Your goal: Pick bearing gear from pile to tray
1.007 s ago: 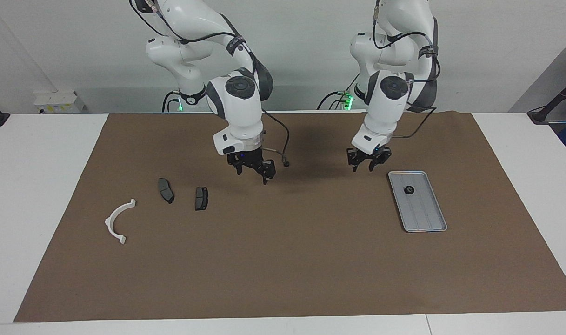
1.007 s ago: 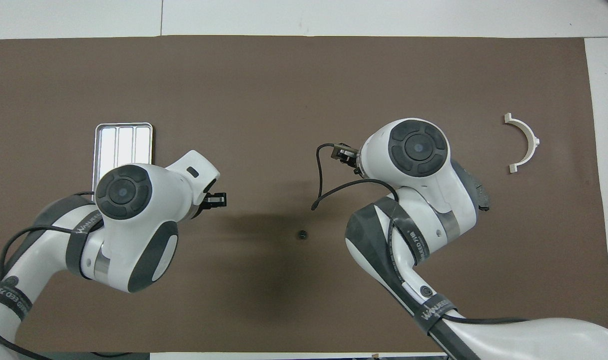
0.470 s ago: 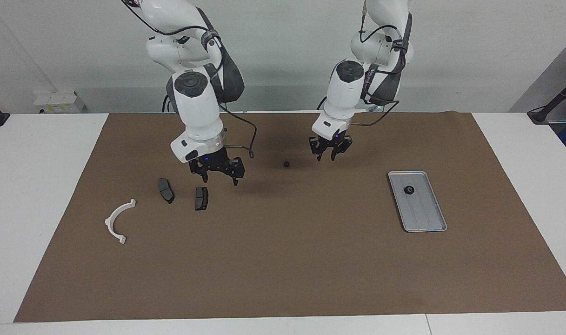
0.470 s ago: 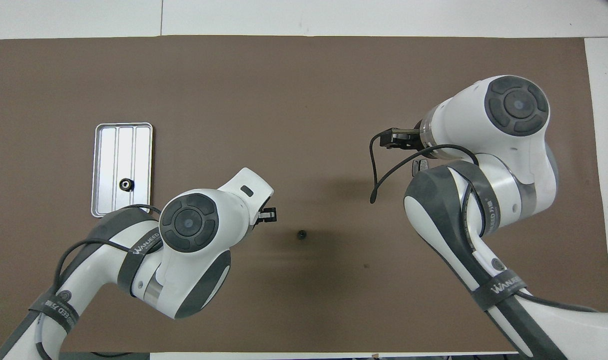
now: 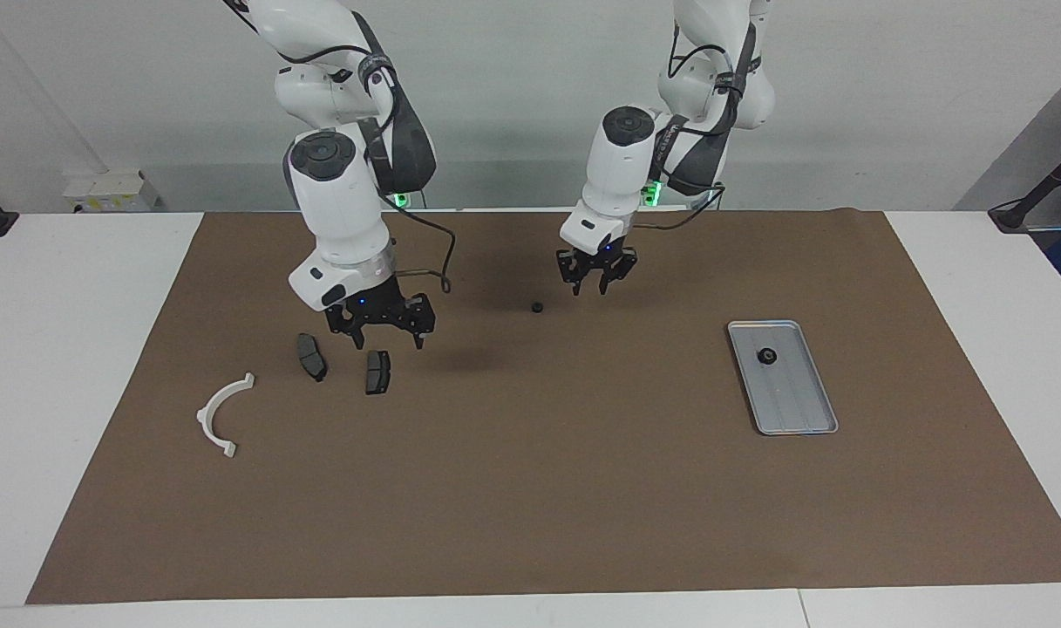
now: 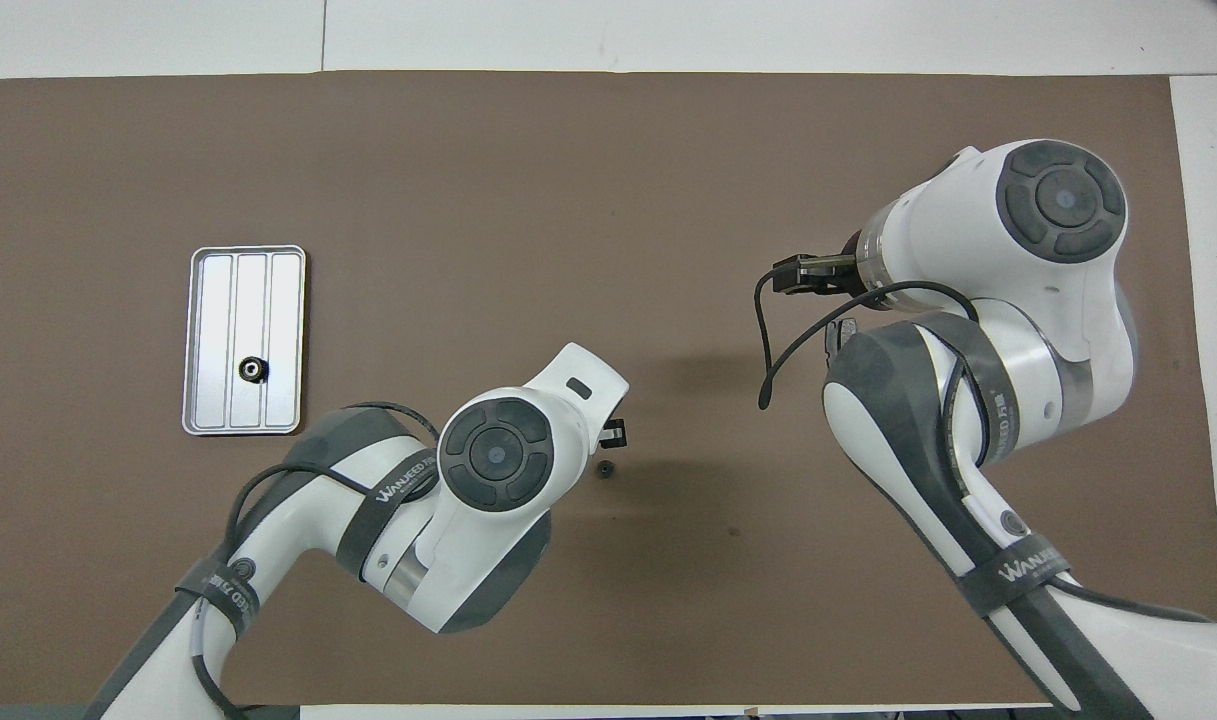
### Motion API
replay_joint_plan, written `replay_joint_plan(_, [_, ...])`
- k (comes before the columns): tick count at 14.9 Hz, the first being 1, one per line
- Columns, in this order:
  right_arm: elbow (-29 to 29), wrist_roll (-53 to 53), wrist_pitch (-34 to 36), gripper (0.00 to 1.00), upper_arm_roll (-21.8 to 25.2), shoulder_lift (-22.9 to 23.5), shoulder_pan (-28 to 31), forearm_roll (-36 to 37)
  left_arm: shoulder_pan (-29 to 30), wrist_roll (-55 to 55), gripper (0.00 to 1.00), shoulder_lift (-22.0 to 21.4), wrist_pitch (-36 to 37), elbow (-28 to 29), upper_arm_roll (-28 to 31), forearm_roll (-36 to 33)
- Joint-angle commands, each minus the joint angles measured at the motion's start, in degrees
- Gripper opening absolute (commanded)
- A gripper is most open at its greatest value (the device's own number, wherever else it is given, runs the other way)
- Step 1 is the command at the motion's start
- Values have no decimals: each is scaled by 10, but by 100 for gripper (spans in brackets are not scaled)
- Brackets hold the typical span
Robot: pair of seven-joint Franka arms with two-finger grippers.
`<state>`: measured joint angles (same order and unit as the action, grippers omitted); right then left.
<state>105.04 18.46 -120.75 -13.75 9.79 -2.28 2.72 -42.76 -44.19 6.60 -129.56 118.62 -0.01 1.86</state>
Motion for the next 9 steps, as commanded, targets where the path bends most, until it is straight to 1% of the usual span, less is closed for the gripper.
replay_joint_plan(1, [0,-19,8,100,-3,-6,3,-14,-20,-13,52,38,-14,-30,11,10])
replay_joint_plan(4, [0,-15,8,100,-3,-6,8,-15,-32,-17,53,47,-26,-20,11,10])
replay_joint_plan(9, [0,-33,9,100,-2,-10,14,-14,-46,-22,54,44,-40,12,11,10])
